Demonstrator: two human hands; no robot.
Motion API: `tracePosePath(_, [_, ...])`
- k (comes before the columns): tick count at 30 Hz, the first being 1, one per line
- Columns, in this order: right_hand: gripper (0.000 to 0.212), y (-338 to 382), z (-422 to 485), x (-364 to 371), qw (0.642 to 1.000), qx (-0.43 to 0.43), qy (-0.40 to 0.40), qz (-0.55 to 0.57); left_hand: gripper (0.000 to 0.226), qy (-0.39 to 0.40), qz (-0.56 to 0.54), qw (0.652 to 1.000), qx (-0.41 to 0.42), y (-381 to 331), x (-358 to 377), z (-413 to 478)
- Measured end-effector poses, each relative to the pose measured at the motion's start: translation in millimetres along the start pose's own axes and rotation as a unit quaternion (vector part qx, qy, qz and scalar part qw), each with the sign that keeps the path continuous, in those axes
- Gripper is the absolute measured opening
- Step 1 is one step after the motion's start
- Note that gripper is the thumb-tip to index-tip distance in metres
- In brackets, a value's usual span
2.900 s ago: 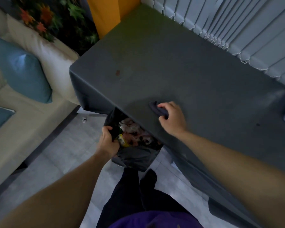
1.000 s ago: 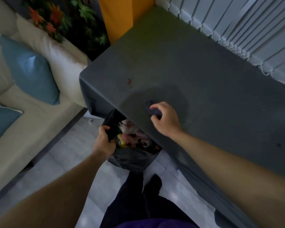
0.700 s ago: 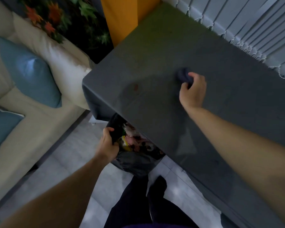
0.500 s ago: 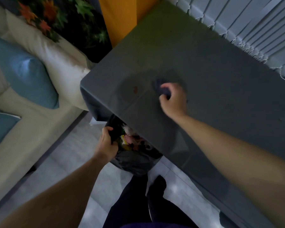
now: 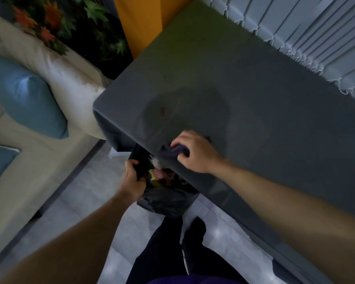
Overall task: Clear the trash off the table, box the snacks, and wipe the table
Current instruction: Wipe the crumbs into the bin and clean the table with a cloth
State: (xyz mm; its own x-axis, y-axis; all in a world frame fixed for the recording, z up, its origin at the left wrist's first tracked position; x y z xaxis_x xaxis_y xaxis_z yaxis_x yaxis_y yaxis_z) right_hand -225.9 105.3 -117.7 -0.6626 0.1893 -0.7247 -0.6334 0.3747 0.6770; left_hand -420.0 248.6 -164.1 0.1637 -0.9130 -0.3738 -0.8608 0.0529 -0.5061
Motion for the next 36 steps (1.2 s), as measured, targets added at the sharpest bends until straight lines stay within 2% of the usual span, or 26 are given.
tracePosePath(1, [0.026, 0, -6, 2, 0.999, -0.03, 0.025, -0.003, 0.063, 0.0, -0.008, 1.0, 0.001, 0, 3, -2])
tracePosePath(2, [0.026, -4, -9, -1, 0.999, -0.031, 0.005, -0.006, 0.063, 0.0, -0.016, 1.0, 0.001, 0, 7, -4])
tracePosePath(3, [0.027, -11, -11, -5, 0.999, 0.0, -0.047, -0.005, 0.063, -0.003, -0.024, 1.0, 0.001, 1, 10, -6])
tracePosePath(5, [0.032, -25, -17, -13, 0.982, 0.112, -0.154, -0.006, 0.064, -0.007, -0.034, 0.999, -0.002, 3, 16, -12])
tracePosePath(6, [0.034, -27, -21, -13, 0.975, 0.143, -0.167, -0.009, 0.063, -0.008, -0.037, 0.999, -0.003, 4, 19, -14])
tracePosePath(9, [0.037, -12, -37, 2, 0.991, 0.086, -0.096, -0.03, 0.063, -0.007, -0.038, 0.999, 0.003, 7, 28, -22])
tracePosePath(13, [0.032, 7, -72, 14, 0.998, -0.018, 0.044, 0.028, 0.063, -0.009, -0.02, 1.0, 0.017, 9, 43, -34])
tracePosePath(14, [0.03, 5, -78, 9, 0.999, -0.021, 0.036, 0.033, 0.063, -0.01, -0.018, 1.0, 0.018, 11, 47, -37])
tracePosePath(15, [0.03, -1, -82, 2, 0.999, -0.014, -0.008, 0.032, 0.062, -0.01, -0.02, 1.0, 0.018, 13, 50, -40])
tracePosePath(17, [0.034, -26, -86, -21, 0.985, 0.05, -0.162, 0.007, 0.06, -0.015, -0.012, 1.0, 0.019, 18, 57, -46])
tracePosePath(19, [0.038, -59, -93, -48, 0.944, 0.174, -0.278, -0.028, 0.058, -0.02, 0.001, 1.0, 0.021, 21, 65, -52])
tracePosePath(20, [0.039, -72, -97, -56, 0.925, 0.237, -0.295, -0.031, 0.058, -0.017, 0.002, 1.0, 0.02, 23, 69, -56])
tracePosePath(21, [0.04, -81, -102, -58, 0.916, 0.278, -0.289, -0.026, 0.059, -0.012, -0.001, 1.0, 0.018, 24, 73, -59])
tracePosePath(23, [0.041, -81, -111, -49, 0.928, 0.269, -0.257, -0.031, 0.058, -0.004, -0.005, 1.0, 0.014, 26, 80, -64])
tracePosePath(25, [0.038, -64, -122, -30, 0.961, 0.194, -0.193, -0.03, 0.058, -0.002, -0.003, 1.0, 0.01, 27, 86, -67])
tracePosePath(27, [0.033, -46, -130, -19, 0.99, 0.108, -0.091, 0.01, 0.057, 0.001, 0.001, 1.0, 0.011, 27, 92, -70])
tracePosePath(29, [0.029, -42, -136, -21, 0.996, 0.066, -0.043, 0.036, 0.057, 0.003, -0.004, 1.0, 0.013, 26, 97, -72])
tracePosePath(31, [0.029, -54, -136, -33, 0.986, 0.084, -0.145, 0.009, 0.057, 0.005, -0.007, 1.0, 0.017, 24, 101, -75])
tracePosePath(33, [0.032, -75, -138, -49, 0.941, 0.198, -0.274, -0.012, 0.057, 0.002, -0.005, 1.0, 0.021, 22, 105, -79])
tracePosePath(35, [0.035, -83, -139, -51, 0.897, 0.318, -0.306, 0.012, 0.056, -0.006, -0.006, 1.0, 0.025, 21, 106, -81])
tracePosePath(36, [0.037, -80, -139, -46, 0.897, 0.325, -0.298, 0.011, 0.056, -0.011, -0.007, 1.0, 0.027, 20, 107, -81])
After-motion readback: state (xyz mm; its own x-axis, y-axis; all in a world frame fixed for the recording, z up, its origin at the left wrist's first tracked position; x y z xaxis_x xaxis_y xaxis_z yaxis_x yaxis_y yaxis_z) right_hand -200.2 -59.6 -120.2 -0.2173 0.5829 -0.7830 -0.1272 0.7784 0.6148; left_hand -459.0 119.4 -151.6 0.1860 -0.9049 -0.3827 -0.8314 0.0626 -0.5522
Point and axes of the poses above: each hand's wrist, its own z-axis towards the middle knuckle, its own x-axis out of the palm, y = z × x, the point moved 2 cm from there along z, towards the middle knuckle, and after that the axes turned 5 degrees about y, right-handed, at the moved point
